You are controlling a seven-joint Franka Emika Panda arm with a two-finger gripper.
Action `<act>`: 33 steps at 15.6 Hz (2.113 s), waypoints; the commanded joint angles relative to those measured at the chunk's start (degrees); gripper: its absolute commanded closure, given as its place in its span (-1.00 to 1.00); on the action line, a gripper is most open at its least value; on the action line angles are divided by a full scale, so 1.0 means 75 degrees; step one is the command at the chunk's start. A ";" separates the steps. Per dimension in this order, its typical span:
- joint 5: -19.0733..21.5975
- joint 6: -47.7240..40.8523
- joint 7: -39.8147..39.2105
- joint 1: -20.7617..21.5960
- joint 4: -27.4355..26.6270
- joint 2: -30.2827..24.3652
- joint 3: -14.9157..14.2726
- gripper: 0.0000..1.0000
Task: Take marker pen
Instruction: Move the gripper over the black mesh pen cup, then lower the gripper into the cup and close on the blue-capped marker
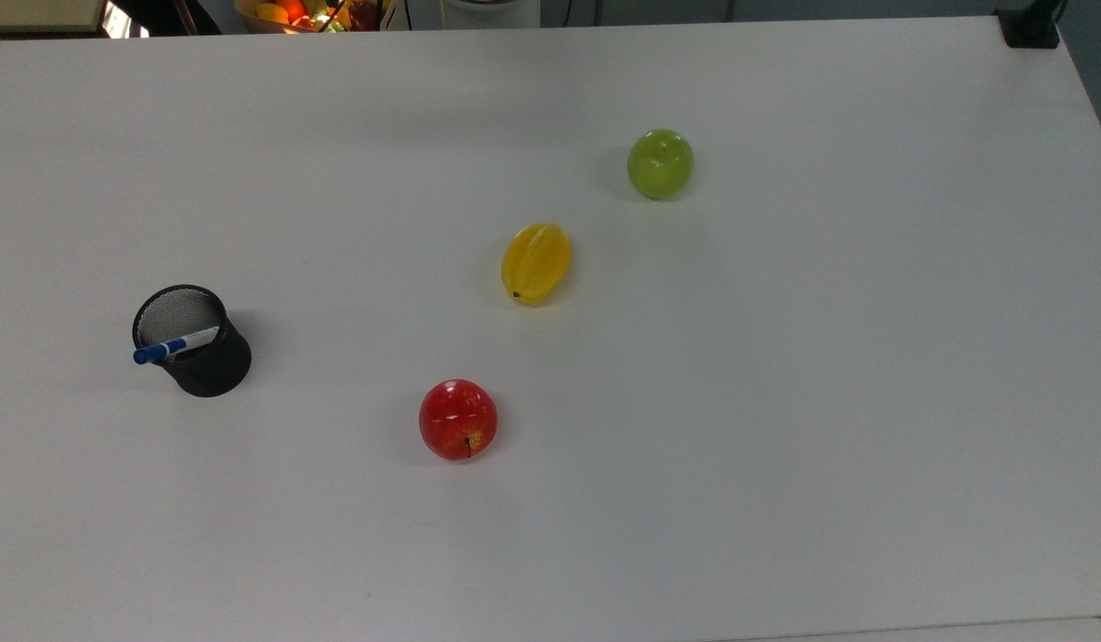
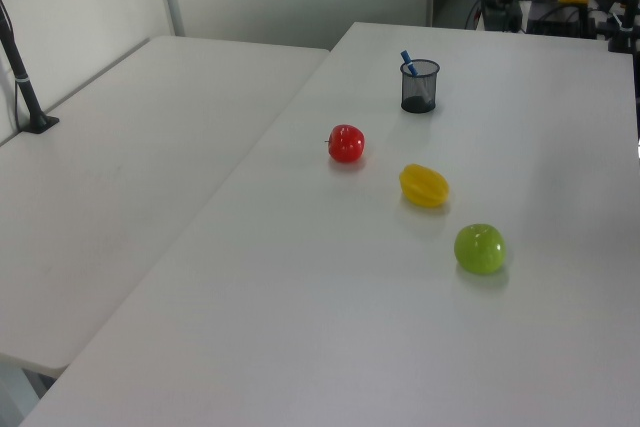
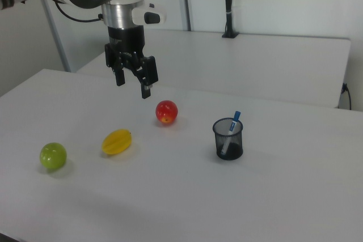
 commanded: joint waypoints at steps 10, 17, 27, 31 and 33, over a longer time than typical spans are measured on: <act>0.0653 0.3189 0.0775 0.0387 -0.1208 -0.0452 -0.0956 -1.00; 0.0691 0.5110 0.0704 -0.0082 -0.0916 0.0790 -0.0992 -1.00; 0.0632 0.8041 0.0622 -0.0387 -0.0223 0.2970 -0.0945 -1.00; 0.0620 0.9073 0.0599 -0.0387 -0.0119 0.3579 -0.0934 -1.00; 0.0620 0.9122 0.0610 -0.0375 0.0162 0.3896 -0.0934 -1.00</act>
